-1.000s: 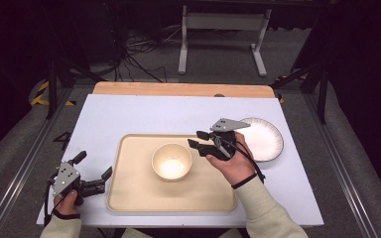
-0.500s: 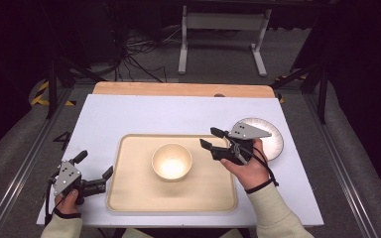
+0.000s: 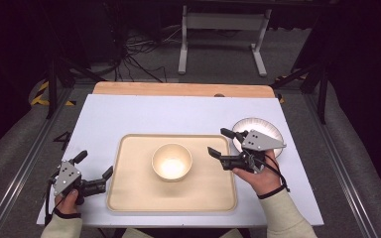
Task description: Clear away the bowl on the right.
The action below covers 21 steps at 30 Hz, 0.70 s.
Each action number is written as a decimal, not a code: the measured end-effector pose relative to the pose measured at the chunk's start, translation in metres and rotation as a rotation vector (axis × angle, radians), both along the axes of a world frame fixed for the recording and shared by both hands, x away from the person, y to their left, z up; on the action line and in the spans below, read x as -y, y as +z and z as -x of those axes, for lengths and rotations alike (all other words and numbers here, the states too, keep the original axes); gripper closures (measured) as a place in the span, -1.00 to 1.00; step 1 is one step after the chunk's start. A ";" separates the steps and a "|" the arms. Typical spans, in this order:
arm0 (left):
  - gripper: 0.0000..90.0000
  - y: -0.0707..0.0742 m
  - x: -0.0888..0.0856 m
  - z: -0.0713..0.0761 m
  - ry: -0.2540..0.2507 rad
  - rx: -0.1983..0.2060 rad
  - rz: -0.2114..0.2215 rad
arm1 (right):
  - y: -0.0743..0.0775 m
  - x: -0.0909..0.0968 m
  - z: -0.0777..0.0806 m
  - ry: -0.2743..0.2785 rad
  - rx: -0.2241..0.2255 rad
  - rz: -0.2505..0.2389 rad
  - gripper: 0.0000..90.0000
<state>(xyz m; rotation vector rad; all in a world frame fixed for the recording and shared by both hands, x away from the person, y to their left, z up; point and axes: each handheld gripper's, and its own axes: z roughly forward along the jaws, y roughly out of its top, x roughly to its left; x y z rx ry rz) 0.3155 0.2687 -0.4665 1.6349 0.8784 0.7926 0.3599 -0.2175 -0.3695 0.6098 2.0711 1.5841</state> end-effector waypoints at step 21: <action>-0.99 0.000 0.000 0.001 0.002 0.002 0.002 | -0.028 0.052 0.010 -0.090 0.059 0.002 -0.60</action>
